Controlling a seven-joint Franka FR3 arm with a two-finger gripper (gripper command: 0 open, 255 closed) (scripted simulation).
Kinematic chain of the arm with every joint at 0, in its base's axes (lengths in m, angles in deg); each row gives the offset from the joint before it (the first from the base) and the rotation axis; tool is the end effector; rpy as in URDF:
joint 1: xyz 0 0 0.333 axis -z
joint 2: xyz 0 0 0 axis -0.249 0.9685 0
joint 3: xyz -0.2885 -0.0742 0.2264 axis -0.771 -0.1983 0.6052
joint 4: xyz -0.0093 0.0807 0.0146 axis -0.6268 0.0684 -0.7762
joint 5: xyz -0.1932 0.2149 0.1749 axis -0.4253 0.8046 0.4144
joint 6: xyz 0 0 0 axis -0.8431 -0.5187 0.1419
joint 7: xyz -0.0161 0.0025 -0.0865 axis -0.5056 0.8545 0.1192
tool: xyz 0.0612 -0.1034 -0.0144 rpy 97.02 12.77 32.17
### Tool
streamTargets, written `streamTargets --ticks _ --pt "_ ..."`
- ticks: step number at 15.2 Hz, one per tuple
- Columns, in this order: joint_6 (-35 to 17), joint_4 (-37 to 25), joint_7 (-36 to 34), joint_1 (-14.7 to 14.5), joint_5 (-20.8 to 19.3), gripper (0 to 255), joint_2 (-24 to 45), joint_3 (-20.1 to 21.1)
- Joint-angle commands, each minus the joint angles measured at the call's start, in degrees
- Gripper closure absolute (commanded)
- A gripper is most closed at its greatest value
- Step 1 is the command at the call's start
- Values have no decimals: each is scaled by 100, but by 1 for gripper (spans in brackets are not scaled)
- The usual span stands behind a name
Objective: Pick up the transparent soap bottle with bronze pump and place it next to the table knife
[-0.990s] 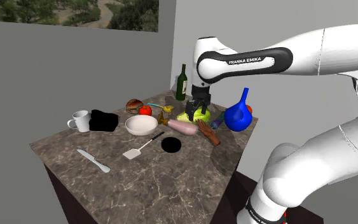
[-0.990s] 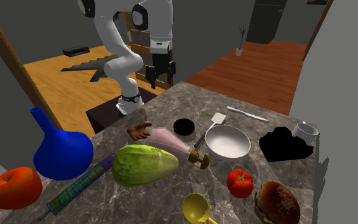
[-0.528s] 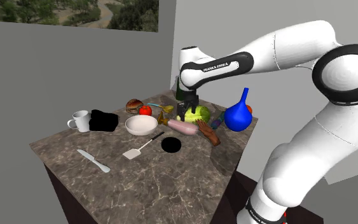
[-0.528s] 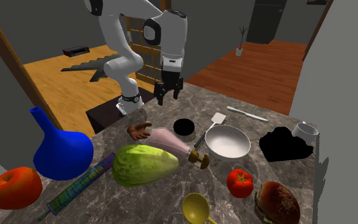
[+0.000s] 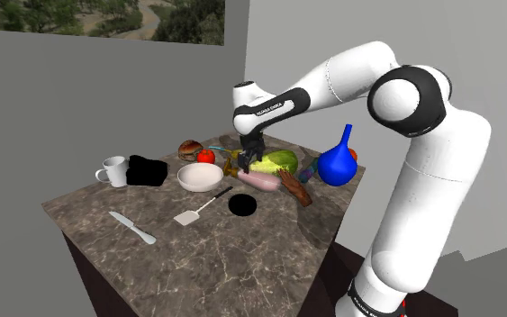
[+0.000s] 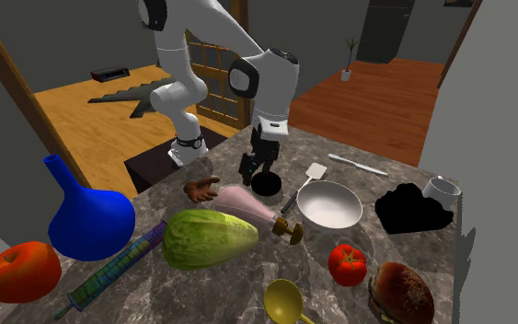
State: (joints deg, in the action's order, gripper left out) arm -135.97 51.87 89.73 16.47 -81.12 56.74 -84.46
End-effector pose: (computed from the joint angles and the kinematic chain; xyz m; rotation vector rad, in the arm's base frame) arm 0.5049 -0.0973 0.4787 2.9312 0.0455 -0.1123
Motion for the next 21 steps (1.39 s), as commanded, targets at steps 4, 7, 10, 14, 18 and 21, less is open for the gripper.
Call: streamTargets --ticks 4,7,10,14,18,21 --pt "-45 -1081 224 21 -174 0 1175 -12" --pt "-26 -1677 347 39 -254 0 1771 -21" --pt "-223 -1573 337 73 -269 0 1858 -38" --pt "-482 -1453 323 118 -289 0 1988 -59" --pt "-519 -1437 321 125 -292 0 2008 -62" --pt "-518 -1437 321 125 -292 0 2008 -62"
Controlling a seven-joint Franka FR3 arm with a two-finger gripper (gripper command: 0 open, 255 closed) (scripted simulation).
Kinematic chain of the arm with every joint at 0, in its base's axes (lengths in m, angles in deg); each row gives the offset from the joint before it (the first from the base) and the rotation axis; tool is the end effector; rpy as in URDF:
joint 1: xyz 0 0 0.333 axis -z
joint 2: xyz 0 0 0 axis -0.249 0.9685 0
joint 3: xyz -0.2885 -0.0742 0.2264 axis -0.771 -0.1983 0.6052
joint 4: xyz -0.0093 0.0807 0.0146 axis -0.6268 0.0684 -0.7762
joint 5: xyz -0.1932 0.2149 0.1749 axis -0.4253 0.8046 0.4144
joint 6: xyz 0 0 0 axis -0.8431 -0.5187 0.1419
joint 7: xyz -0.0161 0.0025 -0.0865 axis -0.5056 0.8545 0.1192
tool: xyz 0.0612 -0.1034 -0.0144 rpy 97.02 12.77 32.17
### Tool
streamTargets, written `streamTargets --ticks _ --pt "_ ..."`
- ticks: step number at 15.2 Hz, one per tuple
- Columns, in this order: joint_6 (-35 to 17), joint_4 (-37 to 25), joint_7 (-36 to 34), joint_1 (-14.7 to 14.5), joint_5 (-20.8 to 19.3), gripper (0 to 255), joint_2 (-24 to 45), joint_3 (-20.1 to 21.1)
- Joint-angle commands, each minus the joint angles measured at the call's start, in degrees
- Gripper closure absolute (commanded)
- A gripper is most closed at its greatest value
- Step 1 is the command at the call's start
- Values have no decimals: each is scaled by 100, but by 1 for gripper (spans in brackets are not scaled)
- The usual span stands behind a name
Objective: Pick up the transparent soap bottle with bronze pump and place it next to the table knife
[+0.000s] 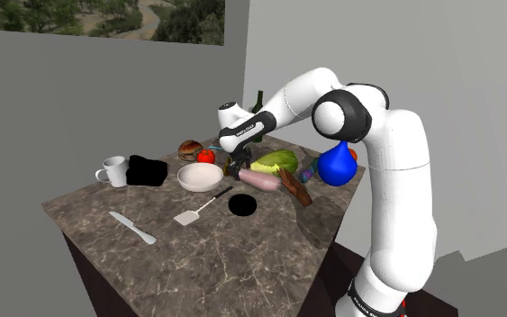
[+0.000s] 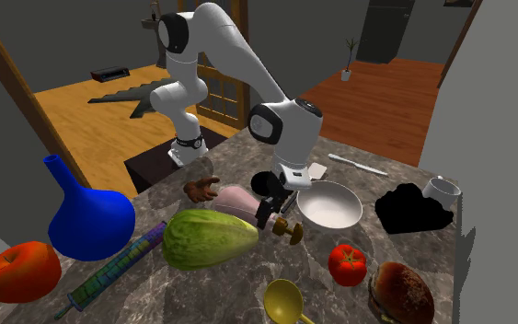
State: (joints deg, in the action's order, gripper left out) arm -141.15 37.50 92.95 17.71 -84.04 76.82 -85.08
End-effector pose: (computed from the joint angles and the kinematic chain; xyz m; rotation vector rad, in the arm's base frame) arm 0.6087 -0.1253 0.3895 2.8537 0.1627 -0.1534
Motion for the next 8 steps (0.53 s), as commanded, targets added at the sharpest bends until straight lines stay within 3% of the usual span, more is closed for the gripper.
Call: streamTargets --ticks 1,2,8 --pt "0 0 0 0 0 0 0 0" --pt "0 0 0 0 0 255 0 0" --pt "0 1 1 0 0 255 -1 0"
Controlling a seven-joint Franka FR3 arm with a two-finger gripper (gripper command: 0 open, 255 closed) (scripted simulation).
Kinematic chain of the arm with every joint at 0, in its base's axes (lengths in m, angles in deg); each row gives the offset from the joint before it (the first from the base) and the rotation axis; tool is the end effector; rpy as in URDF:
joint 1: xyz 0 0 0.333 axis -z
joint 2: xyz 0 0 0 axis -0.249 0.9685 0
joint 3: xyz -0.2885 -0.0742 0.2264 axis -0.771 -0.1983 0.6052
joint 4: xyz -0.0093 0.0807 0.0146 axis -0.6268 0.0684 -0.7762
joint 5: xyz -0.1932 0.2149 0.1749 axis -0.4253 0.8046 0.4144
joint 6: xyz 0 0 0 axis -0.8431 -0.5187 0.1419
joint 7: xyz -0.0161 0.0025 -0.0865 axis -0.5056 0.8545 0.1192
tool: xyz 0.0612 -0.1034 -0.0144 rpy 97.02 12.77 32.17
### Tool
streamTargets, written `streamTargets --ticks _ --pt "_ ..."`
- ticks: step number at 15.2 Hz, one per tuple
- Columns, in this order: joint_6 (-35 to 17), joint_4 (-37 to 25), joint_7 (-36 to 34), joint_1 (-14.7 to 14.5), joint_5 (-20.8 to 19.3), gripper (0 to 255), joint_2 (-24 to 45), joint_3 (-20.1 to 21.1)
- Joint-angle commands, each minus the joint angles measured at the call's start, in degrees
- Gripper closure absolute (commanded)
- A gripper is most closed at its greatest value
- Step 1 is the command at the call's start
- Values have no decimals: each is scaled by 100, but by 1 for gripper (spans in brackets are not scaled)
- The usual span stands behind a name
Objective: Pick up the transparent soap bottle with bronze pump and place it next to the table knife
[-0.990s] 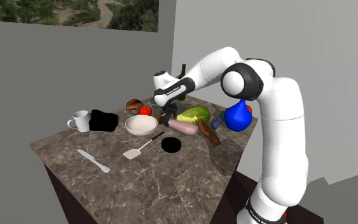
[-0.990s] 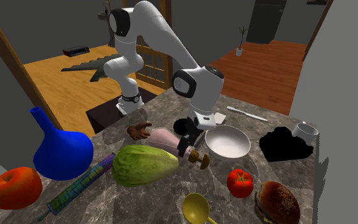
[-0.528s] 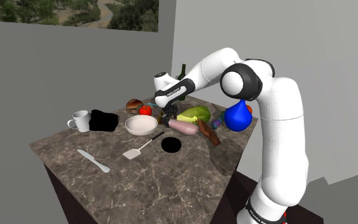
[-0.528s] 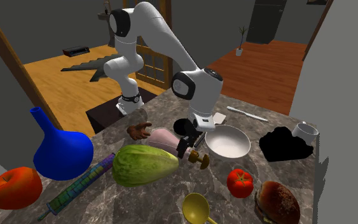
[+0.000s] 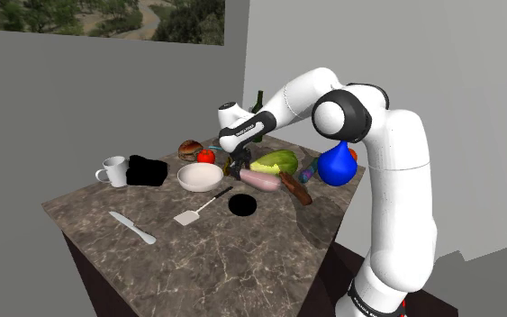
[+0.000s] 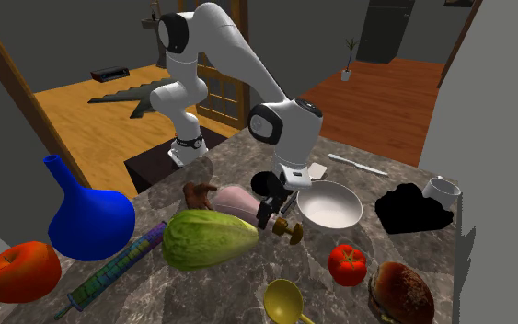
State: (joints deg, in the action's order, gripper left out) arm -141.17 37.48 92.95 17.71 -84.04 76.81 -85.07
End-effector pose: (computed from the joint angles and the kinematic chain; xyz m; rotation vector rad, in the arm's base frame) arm 0.6088 -0.1252 0.3898 2.8537 0.1629 -0.1521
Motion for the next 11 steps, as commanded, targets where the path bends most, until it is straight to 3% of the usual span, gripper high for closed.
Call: streamTargets --ticks 1,11 --pt "2 2 0 2 0 255 1 -2" --pt "488 -209 134 -13 39 255 -289 6"
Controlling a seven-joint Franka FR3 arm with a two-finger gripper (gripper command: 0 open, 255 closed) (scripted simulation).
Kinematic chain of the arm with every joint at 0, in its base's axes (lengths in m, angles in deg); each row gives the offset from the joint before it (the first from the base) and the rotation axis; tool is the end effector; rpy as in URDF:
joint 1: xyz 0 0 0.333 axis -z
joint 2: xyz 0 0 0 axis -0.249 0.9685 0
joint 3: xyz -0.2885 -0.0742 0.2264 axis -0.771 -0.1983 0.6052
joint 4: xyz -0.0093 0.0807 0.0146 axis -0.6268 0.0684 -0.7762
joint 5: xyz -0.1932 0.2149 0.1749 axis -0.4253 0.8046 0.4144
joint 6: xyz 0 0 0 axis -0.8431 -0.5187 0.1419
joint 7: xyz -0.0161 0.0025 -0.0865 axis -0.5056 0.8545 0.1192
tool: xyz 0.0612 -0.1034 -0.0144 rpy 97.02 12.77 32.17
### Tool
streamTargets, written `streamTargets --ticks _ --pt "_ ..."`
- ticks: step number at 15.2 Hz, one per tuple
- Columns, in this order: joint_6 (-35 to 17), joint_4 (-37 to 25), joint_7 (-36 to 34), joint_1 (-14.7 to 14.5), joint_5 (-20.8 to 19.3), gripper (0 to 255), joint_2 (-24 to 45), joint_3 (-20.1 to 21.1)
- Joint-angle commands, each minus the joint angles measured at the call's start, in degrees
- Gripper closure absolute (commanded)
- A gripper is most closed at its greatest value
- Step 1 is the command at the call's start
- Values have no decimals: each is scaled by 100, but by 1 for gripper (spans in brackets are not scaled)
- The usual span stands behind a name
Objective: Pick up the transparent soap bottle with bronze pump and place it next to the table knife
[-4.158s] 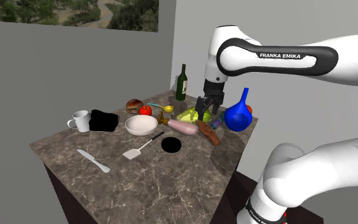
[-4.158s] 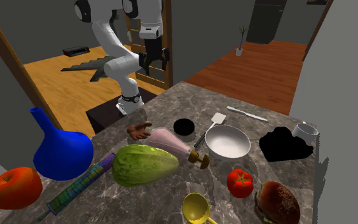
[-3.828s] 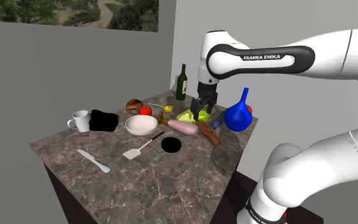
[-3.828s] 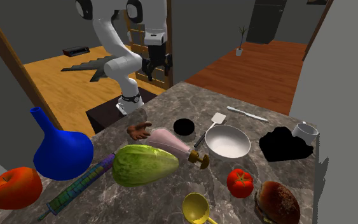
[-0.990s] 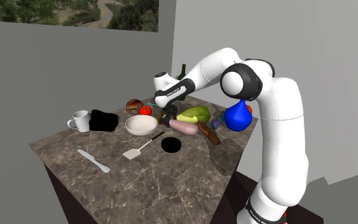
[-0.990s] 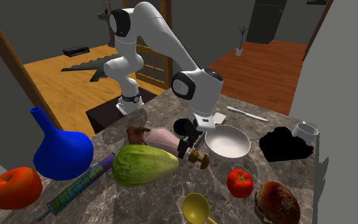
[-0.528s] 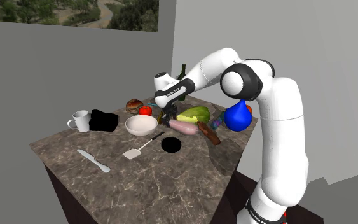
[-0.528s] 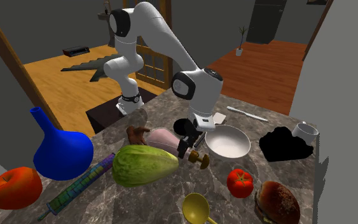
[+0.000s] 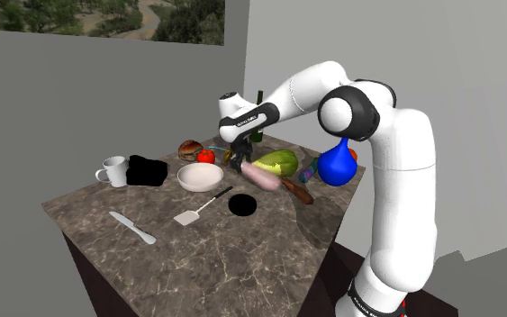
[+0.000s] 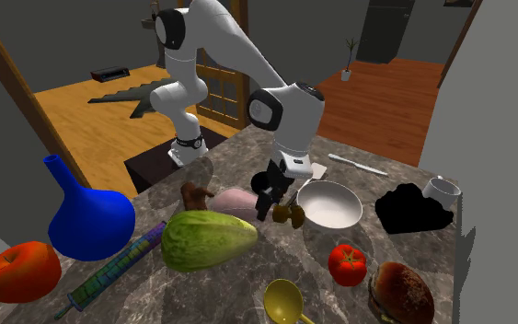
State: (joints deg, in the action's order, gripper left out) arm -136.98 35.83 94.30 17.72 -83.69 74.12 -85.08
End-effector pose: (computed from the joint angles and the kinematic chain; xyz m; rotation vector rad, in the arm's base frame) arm 0.6028 -0.1270 0.4245 2.8540 0.1624 -0.1529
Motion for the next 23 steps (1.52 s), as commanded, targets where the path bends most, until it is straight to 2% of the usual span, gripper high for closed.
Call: streamTargets --ticks 1,23 --pt "132 -77 16 -17 9 255 -52 8" --pt "1572 -1126 392 -53 99 255 -488 18"
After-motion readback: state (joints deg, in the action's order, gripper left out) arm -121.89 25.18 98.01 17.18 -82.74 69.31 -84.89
